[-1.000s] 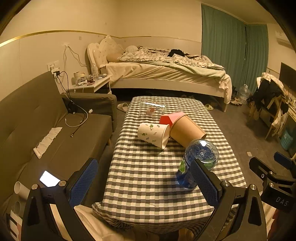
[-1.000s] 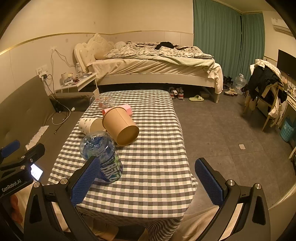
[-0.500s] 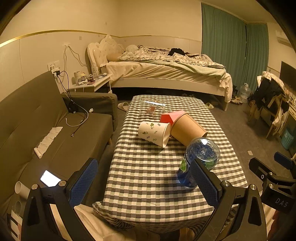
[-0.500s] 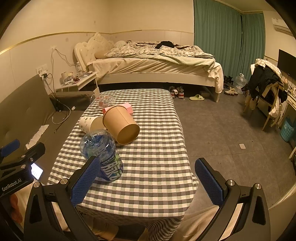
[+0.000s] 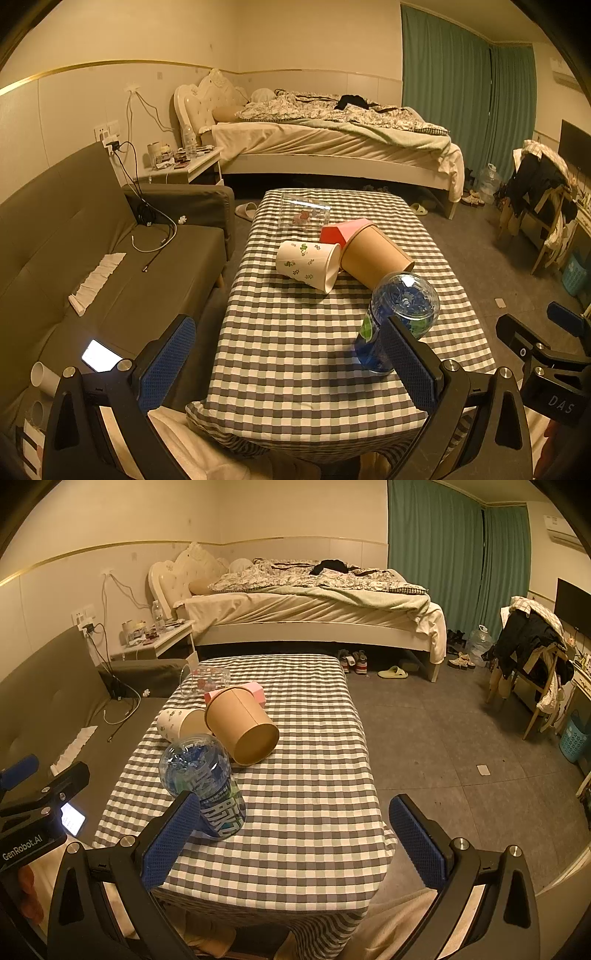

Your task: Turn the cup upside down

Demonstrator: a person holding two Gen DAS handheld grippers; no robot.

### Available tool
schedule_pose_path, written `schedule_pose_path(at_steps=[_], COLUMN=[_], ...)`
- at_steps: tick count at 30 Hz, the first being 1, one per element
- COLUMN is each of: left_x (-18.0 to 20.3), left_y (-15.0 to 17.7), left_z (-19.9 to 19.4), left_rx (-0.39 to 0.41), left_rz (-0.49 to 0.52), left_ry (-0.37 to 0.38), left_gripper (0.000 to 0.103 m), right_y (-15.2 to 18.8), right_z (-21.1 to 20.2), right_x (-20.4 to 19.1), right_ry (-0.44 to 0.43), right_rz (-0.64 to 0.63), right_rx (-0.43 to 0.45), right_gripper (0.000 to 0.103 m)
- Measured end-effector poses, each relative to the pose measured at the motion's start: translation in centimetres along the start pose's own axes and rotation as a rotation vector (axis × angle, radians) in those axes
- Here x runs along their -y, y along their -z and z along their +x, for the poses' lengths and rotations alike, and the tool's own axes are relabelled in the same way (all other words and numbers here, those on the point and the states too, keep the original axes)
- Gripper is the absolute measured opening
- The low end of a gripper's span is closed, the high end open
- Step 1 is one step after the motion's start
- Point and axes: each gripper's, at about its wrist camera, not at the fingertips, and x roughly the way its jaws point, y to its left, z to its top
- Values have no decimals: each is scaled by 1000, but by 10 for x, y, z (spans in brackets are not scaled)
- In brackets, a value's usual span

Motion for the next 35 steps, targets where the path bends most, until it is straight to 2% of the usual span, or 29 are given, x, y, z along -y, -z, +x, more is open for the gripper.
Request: schedule_pose_path(at_steps=[35], left_x=[-1], left_y=[2], left_z=[3], left_rx=[-10], left_rz=[1], left_ry=[8], left_gripper=[103], right_y=[-2], right_z=[2], right_x=[-5], right_ry=[-3], right_rz=[-9], right_rx=[1], right_gripper=[103])
